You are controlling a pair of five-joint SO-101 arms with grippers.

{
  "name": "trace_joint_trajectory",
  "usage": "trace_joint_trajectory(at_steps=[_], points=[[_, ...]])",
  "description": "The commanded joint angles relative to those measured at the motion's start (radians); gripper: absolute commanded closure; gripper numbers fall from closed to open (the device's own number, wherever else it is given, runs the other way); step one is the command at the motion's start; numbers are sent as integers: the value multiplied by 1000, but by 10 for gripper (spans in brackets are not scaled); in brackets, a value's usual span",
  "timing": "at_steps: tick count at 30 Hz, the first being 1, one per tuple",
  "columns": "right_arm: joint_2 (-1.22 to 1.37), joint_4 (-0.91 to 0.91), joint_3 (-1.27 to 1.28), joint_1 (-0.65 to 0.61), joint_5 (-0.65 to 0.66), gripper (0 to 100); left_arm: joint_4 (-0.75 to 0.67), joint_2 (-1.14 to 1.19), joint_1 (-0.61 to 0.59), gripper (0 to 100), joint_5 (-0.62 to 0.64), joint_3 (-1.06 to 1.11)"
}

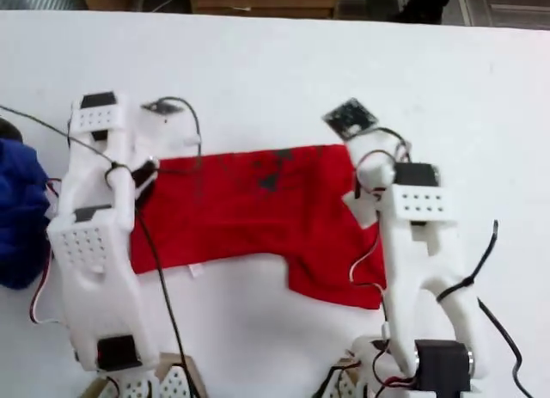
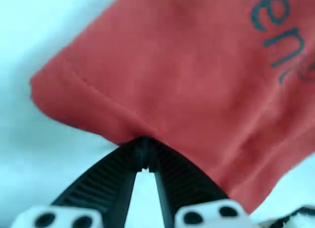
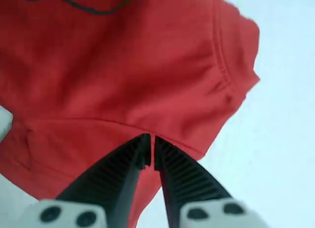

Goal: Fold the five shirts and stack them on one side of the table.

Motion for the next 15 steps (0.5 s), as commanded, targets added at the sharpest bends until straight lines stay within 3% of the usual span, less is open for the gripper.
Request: trace_joint_trajectory(at_steps=[1, 7, 15], points=[[25, -67, -41, -31, -8, 978, -31, 41, -37, 976, 44, -147], [248, -197, -60, -7, -8, 978, 46, 120, -52, 976, 43, -306], [461, -67, -342, 64, -94, 978, 114, 232, -92, 976, 48, -460]])
